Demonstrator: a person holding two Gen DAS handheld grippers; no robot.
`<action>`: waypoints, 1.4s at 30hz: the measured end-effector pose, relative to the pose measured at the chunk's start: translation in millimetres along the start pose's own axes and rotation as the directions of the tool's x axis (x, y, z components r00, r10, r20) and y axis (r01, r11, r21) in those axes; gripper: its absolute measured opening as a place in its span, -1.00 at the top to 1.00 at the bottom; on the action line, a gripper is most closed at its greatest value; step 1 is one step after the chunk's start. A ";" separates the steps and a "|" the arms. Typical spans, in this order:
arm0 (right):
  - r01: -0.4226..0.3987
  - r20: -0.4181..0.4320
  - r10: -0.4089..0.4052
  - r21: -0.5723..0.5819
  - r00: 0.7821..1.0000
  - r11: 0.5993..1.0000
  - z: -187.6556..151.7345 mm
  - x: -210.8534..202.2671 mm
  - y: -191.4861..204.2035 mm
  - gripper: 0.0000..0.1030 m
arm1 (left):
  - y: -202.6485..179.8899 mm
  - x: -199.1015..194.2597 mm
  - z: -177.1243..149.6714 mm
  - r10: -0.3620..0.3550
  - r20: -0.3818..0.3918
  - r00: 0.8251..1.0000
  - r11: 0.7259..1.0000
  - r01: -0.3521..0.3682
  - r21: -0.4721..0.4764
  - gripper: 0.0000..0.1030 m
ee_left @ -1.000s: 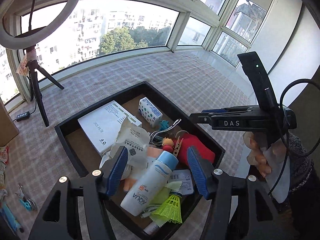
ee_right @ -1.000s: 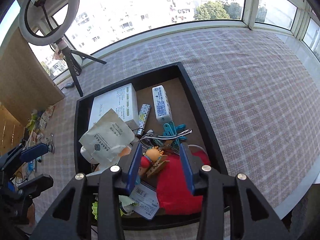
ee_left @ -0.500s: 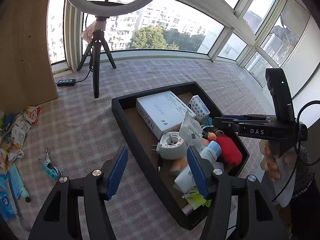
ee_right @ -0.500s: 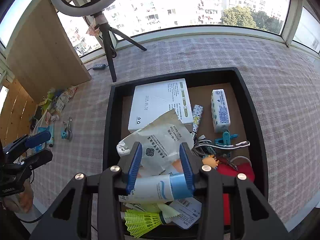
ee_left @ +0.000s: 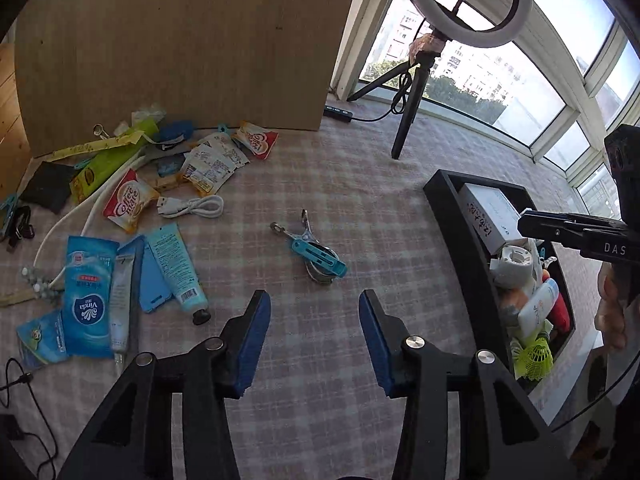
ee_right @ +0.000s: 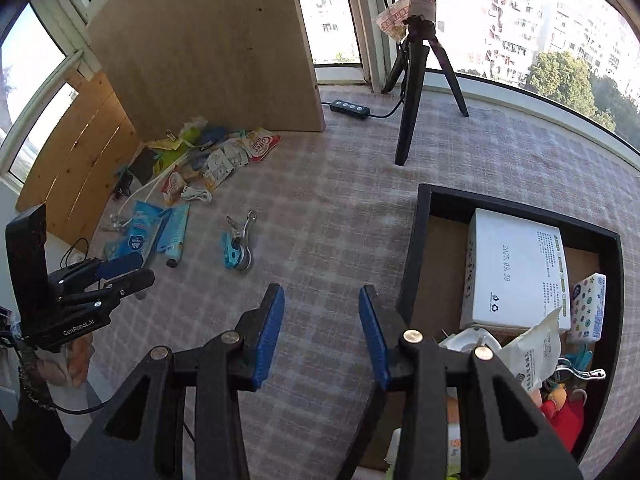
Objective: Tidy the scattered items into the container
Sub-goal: 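Move both tools back over the light blue tube and metal spoon, then grasp the light blue SEOMOU tube with the right tool while the left grasps the metal spoon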
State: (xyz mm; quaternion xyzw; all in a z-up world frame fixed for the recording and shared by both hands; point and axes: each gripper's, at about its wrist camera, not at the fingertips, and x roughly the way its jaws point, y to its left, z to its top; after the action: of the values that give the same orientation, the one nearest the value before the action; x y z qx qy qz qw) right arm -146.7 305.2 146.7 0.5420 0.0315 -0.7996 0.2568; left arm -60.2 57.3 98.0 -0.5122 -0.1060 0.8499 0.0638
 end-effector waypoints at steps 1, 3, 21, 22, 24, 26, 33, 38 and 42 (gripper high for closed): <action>-0.014 -0.009 0.014 -0.025 1.000 1.000 4.0 6.5 13.4 0.26 | 12.4 0.4 -3.6 0.015 -0.006 1.000 1.000 -0.015 -0.017 0.24; -0.040 -0.026 0.038 -0.066 0.999 0.997 10.7 18.9 37.6 0.27 | 33.5 1.3 -10.6 0.039 -0.019 0.999 0.998 -0.040 -0.039 0.24; -0.185 -0.279 0.121 -0.215 0.953 0.959 43.4 161.1 189.1 0.43 | 106.3 23.2 -42.3 0.047 -0.115 0.992 0.994 -0.057 -0.089 0.41; -0.183 -0.289 0.116 -0.216 0.950 0.959 43.7 167.8 192.0 0.43 | 107.3 24.3 -42.1 0.049 -0.119 0.992 0.994 -0.059 -0.089 0.41; -0.174 -0.301 0.102 -0.220 0.948 0.960 43.8 178.6 195.9 0.43 | 109.5 27.4 -42.5 0.056 -0.131 0.990 0.994 -0.068 -0.087 0.41; -0.168 -0.311 0.094 -0.220 0.946 0.961 44.5 188.0 197.6 0.43 | 111.1 30.6 -43.2 0.057 -0.142 0.988 0.994 -0.070 -0.087 0.41; -0.164 -0.333 0.090 -0.201 0.939 0.966 49.3 208.2 197.9 0.43 | 116.1 38.5 -41.3 0.077 -0.165 0.983 0.993 -0.091 -0.076 0.41; -0.171 -0.357 0.088 -0.208 0.930 0.963 51.8 217.1 205.0 0.43 | 114.4 47.4 -39.6 0.086 -0.185 0.979 0.994 -0.098 -0.056 0.41; -0.148 -0.353 0.055 -0.240 0.934 0.960 50.1 224.1 212.4 0.42 | 109.5 49.4 -38.5 0.100 -0.176 0.979 0.994 -0.107 -0.034 0.39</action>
State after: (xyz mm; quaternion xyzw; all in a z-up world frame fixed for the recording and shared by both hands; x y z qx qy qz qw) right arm -157.8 20.4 17.8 0.6349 0.1530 -0.6673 0.3582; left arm -49.3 -33.7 11.3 -0.5906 -0.0916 0.8016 0.0174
